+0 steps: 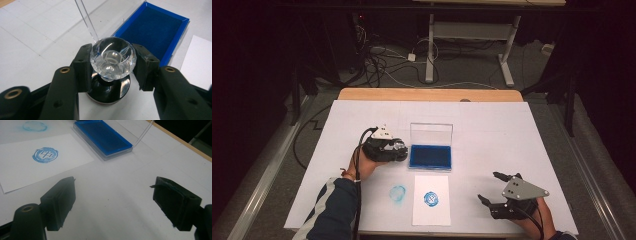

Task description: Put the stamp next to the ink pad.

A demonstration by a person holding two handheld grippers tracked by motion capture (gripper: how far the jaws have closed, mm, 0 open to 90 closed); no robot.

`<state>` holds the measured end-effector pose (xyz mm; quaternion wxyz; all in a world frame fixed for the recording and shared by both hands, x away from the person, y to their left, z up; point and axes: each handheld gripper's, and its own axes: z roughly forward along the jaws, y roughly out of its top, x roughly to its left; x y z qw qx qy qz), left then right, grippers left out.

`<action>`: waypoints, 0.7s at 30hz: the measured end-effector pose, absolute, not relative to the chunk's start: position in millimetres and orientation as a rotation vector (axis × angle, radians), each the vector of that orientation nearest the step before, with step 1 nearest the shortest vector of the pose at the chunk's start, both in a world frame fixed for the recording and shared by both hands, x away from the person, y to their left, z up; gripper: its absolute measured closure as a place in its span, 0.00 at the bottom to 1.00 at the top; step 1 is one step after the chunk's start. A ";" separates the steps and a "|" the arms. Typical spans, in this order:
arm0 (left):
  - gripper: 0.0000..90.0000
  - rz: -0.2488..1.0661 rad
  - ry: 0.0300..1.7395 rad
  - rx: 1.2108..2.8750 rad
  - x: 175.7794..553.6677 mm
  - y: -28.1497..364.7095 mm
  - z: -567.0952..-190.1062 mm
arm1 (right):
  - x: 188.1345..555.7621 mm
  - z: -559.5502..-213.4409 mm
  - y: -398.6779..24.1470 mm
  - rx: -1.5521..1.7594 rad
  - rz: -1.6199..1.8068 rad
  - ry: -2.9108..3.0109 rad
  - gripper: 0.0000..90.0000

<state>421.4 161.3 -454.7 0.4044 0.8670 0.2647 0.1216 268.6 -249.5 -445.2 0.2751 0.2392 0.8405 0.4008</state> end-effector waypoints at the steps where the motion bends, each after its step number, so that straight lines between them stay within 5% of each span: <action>1: 0.56 0.314 0.671 2.191 421.4 160.9 -454.4 | 268.8 -445.4 -249.5 0.645 1.077 2.262 0.21; 21: 0.30 0.456 0.690 2.085 405.9 162.5 -435.7 | 269.1 -448.0 -246.5 0.639 1.062 2.279 0.21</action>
